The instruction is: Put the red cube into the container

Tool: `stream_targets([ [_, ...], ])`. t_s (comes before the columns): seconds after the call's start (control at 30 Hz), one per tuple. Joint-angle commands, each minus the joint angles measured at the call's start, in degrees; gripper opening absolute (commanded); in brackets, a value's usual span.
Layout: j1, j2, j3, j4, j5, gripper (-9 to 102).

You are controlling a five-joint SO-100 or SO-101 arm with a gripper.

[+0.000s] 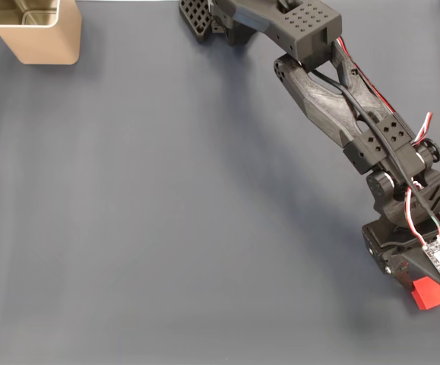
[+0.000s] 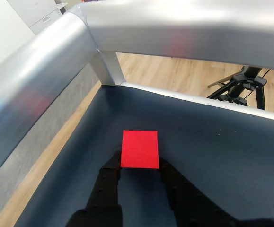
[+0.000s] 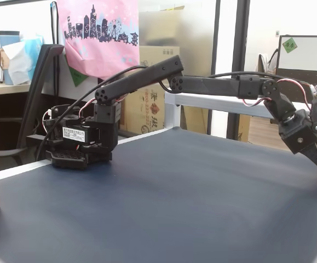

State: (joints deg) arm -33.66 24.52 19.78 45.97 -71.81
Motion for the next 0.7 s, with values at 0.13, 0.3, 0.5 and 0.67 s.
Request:
stream_targets([
  [0.13, -0.2, 4.2, -3.6, 5.1, 0.2, 11],
  [0.3, 0.8, 12.6, 3.3, 9.2, -1.3, 11],
  [0.5, 5.4, 34.2, 28.8, 10.3, -5.1, 8],
  [0.67, 11.7, 54.1, 49.4, 10.2, -7.1, 7],
])
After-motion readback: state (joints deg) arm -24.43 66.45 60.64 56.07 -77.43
